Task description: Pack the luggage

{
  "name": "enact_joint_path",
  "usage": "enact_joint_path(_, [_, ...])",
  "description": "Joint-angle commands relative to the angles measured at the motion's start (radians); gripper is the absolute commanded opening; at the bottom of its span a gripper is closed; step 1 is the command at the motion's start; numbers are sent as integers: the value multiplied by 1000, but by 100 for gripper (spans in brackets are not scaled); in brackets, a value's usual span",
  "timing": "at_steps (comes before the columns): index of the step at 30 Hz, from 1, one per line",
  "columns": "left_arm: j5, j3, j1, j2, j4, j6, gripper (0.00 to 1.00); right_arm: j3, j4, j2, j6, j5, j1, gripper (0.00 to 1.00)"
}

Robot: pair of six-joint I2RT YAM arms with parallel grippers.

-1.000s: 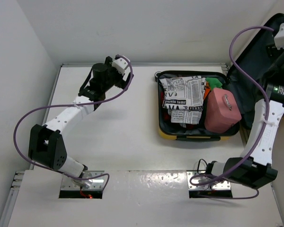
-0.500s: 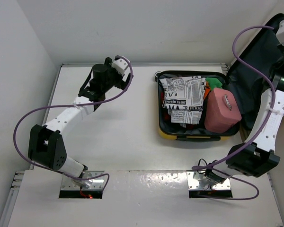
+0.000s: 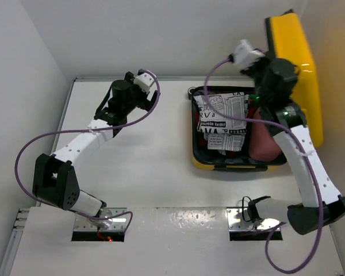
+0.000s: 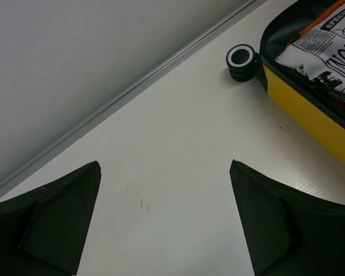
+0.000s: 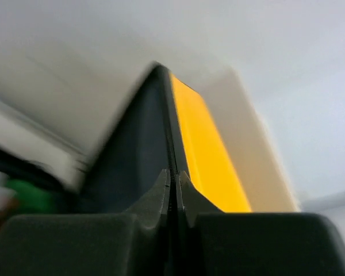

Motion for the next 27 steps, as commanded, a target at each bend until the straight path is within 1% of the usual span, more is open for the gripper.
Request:
enact_joint_path(1, [-51,-8,-9,-50,27,-25,100,11,-165,36,156,-63,227,19])
enact_joint_path(2, [-64,-17,-9,-50,27,-25,100,10,-273,36,255,-74,385,32])
enact_joint_path(3, [-77,-17,-9,-50,27,-37,100,27,-300,39,294,-94,437,44])
enact_joint_path(4, [-106,-17,-9,-50,27,-49,100,69,-373,47,326,-185,477,60])
enact_joint_path(5, [-120,-17,0,-50,18,-49,100,97,-417,63,464,-257,577,67])
enact_joint_path(6, [-131,-17,0,-50,18,-63,100,163,-456,76,508,-304,600,71])
enact_joint_path(7, [-157,-4,9,-50,7,-78,100,213,-457,85,586,-375,615,72])
enact_joint_path(8, [-157,-4,9,-50,7,-91,100,235,-451,96,617,-388,644,72])
enact_joint_path(9, [-157,-4,18,-50,-17,-101,100,266,-413,91,666,-392,647,74])
enact_joint_path(10, [-157,5,19,-50,-27,-129,100,275,-387,87,711,-407,628,74])
enact_joint_path(11, [-166,6,31,-50,-38,-147,100,278,-362,74,722,-399,618,74])
enact_joint_path(12, [-167,6,44,-41,-50,-166,100,298,-325,71,749,-360,559,73])
enact_joint_path(13, [-153,6,45,-41,-71,-196,100,306,-319,64,753,-288,534,71])
enact_joint_path(14, [-138,6,57,-41,-71,-210,100,297,-288,48,750,-251,505,67])
enact_joint_path(15, [-128,6,68,-41,-84,-224,100,215,-229,24,713,-102,414,65])
enact_joint_path(16, [-119,6,78,-41,-84,-251,100,181,-195,7,696,-55,381,61])
enact_joint_path(17, [-96,-7,78,-41,-93,-262,100,147,-107,-21,676,-27,343,56])
enact_joint_path(18, [-87,-7,87,-41,-93,-273,100,28,-74,-48,602,52,213,54])
enact_joint_path(19, [-78,-16,88,-41,-93,-282,100,-11,-13,-61,587,76,165,52])
enact_joint_path(20, [-64,-16,88,-41,-105,-293,100,-39,-3,-87,560,85,66,50])
enact_joint_path(21, [-64,-16,88,-41,-105,-293,100,-123,8,-93,550,92,15,49])
enact_joint_path(22, [-53,-16,88,-41,-116,-304,100,-172,43,-116,546,83,-80,48])
enact_joint_path(23, [-53,-16,97,-41,-116,-304,100,-195,40,-117,543,67,-181,47])
enact_joint_path(24, [-53,-16,97,-31,-126,-304,100,-241,46,-124,539,53,-211,47])
enact_joint_path(25, [-42,-16,97,-30,-127,-313,100,-258,30,-127,553,29,-347,46])
enact_joint_path(27, [-42,-16,97,-30,-127,-313,100,-274,-24,-121,573,6,-430,46])
